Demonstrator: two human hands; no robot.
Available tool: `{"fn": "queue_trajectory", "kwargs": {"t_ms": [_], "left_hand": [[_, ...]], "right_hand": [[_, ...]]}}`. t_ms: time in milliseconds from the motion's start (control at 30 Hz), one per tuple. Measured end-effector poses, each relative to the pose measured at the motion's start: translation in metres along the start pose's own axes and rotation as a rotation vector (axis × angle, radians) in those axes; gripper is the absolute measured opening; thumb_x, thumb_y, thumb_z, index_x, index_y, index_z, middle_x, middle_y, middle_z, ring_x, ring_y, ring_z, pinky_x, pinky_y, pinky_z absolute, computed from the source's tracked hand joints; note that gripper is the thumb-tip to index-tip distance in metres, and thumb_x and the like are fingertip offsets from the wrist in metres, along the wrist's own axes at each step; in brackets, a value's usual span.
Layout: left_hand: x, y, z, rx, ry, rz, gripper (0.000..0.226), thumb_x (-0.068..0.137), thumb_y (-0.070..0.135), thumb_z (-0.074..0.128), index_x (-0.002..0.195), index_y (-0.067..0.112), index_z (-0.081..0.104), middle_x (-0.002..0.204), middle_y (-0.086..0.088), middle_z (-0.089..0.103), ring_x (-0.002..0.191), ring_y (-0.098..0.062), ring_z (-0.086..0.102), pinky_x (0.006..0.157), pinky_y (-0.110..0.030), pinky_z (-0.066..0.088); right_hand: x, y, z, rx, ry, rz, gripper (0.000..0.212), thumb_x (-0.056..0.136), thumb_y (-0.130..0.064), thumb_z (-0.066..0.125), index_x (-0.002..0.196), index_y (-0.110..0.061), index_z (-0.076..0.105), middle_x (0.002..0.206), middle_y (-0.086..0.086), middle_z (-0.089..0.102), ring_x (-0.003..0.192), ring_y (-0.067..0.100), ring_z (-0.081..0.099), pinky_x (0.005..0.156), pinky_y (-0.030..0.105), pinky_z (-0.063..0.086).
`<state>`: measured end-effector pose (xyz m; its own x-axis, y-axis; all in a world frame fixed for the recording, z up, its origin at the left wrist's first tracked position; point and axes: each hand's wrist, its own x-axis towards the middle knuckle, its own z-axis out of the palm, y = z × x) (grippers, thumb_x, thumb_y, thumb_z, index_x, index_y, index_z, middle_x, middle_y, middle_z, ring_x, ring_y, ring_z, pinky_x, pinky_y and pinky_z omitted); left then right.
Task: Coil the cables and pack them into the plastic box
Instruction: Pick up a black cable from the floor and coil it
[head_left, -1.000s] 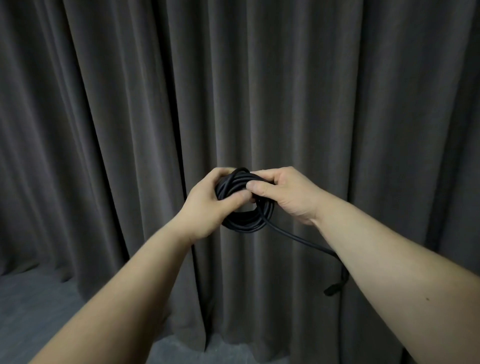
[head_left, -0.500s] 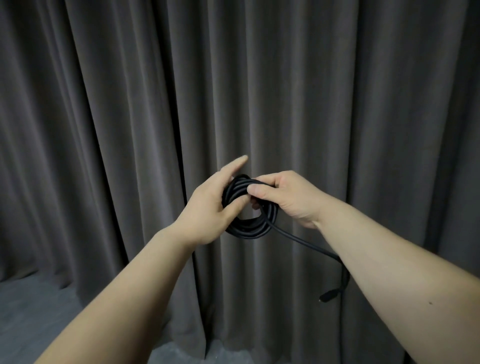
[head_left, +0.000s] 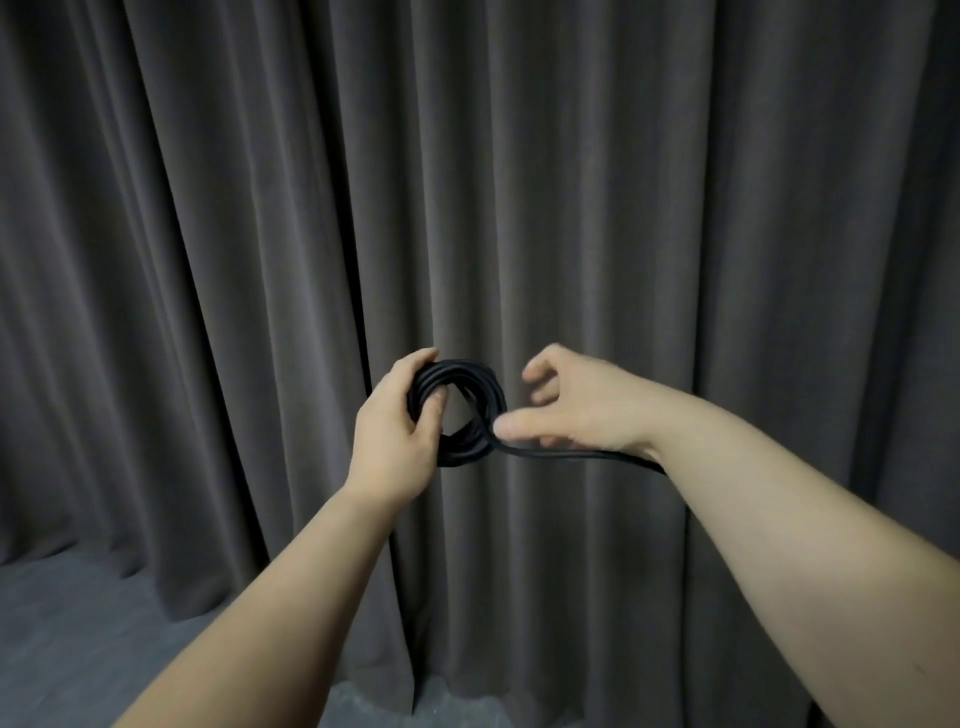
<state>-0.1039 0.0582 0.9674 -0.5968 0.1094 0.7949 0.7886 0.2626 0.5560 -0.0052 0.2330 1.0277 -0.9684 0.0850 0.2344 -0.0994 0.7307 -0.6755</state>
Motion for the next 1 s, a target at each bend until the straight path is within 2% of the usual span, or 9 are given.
{"fn": "queue_trajectory", "kwargs": {"t_ms": [100, 233, 300, 433, 567, 633, 733, 900, 1000], "left_hand": [[0.004, -0.008, 0.0, 0.034, 0.018, -0.052, 0.041, 0.095, 0.019, 0.055, 0.134, 0.03, 0.05, 0.115, 0.005, 0.064, 0.097, -0.023, 0.065, 0.095, -0.043, 0.05], [0.008, -0.014, -0.001, 0.063, 0.01, -0.049, 0.049, 0.096, 0.019, 0.054, 0.141, 0.035, 0.042, 0.123, 0.005, 0.061, 0.103, -0.026, 0.064, 0.098, -0.045, 0.049], [0.006, -0.018, -0.004, 0.067, -0.001, -0.055, 0.053, 0.096, 0.018, 0.055, 0.143, 0.035, 0.041, 0.125, 0.004, 0.06, 0.107, -0.025, 0.063, 0.1, -0.045, 0.048], [0.008, -0.017, -0.013, -0.002, 0.014, -0.08, 0.053, 0.096, 0.019, 0.055, 0.141, 0.043, 0.04, 0.119, -0.008, 0.065, 0.11, -0.028, 0.062, 0.101, -0.048, 0.048], [0.015, 0.003, -0.015, -0.174, 0.027, -0.123, 0.049, 0.096, 0.017, 0.057, 0.135, 0.044, 0.048, 0.106, -0.013, 0.068, 0.103, -0.03, 0.064, 0.1, -0.049, 0.048], [0.014, 0.013, -0.013, -0.275, 0.032, -0.123, 0.047, 0.096, 0.013, 0.057, 0.132, 0.042, 0.049, 0.091, -0.01, 0.069, 0.083, -0.019, 0.066, 0.089, -0.036, 0.055], [0.009, 0.028, -0.002, -0.462, 0.029, -0.147, 0.042, 0.097, 0.009, 0.056, 0.13, 0.034, 0.051, 0.064, 0.01, 0.061, 0.055, -0.007, 0.056, 0.062, -0.019, 0.05], [0.008, 0.039, 0.016, -0.602, 0.069, -0.185, 0.037, 0.097, 0.008, 0.056, 0.128, 0.029, 0.053, 0.069, 0.014, 0.062, 0.053, -0.004, 0.054, 0.061, -0.019, 0.049], [0.006, 0.044, 0.021, -0.553, 0.107, -0.179, 0.039, 0.098, 0.008, 0.054, 0.132, 0.028, 0.052, 0.08, 0.009, 0.063, 0.052, -0.003, 0.054, 0.06, -0.018, 0.049]], "right_hand": [[-0.006, -0.004, 0.009, -0.071, -0.124, -0.013, 0.035, 0.078, -0.039, 0.073, 0.093, -0.008, 0.064, 0.084, 0.01, 0.072, 0.06, 0.016, 0.066, 0.064, 0.036, 0.056], [-0.009, -0.023, 0.01, -0.198, -0.023, -0.128, 0.027, 0.087, -0.03, 0.062, 0.078, -0.008, 0.073, 0.077, 0.012, 0.071, 0.057, 0.014, 0.056, 0.06, 0.026, 0.044], [-0.007, -0.027, 0.002, -0.061, 0.09, -0.199, 0.02, 0.087, -0.023, 0.063, 0.079, -0.008, 0.074, 0.074, 0.016, 0.069, 0.063, 0.021, 0.06, 0.064, 0.03, 0.048], [0.005, -0.016, -0.012, 0.37, 0.132, -0.209, 0.022, 0.092, -0.01, 0.055, 0.078, -0.001, 0.069, 0.045, -0.006, 0.036, 0.042, 0.007, 0.028, 0.043, 0.019, 0.024], [0.013, 0.012, -0.014, 0.724, 0.142, -0.194, 0.02, 0.093, -0.001, 0.05, 0.084, -0.006, 0.067, 0.051, -0.003, 0.044, 0.041, 0.005, 0.022, 0.041, 0.017, 0.016], [0.015, 0.023, -0.009, 0.798, 0.196, -0.231, 0.02, 0.092, 0.001, 0.052, 0.082, -0.011, 0.063, 0.061, 0.005, 0.055, 0.042, 0.007, 0.025, 0.043, 0.018, 0.019], [0.018, 0.033, 0.007, 0.793, 0.369, -0.292, 0.022, 0.089, 0.001, 0.059, 0.075, -0.016, 0.059, 0.065, 0.008, 0.052, 0.046, 0.009, 0.039, 0.043, 0.019, 0.03], [0.022, 0.027, 0.027, 0.736, 0.583, -0.336, 0.022, 0.091, -0.002, 0.059, 0.073, -0.014, 0.062, 0.058, -0.005, 0.06, 0.052, 0.005, 0.054, 0.054, 0.02, 0.046], [0.021, 0.024, 0.029, 0.761, 0.597, -0.3, 0.027, 0.093, -0.007, 0.057, 0.071, -0.019, 0.067, 0.07, 0.004, 0.066, 0.069, 0.015, 0.06, 0.07, 0.036, 0.052]]}}
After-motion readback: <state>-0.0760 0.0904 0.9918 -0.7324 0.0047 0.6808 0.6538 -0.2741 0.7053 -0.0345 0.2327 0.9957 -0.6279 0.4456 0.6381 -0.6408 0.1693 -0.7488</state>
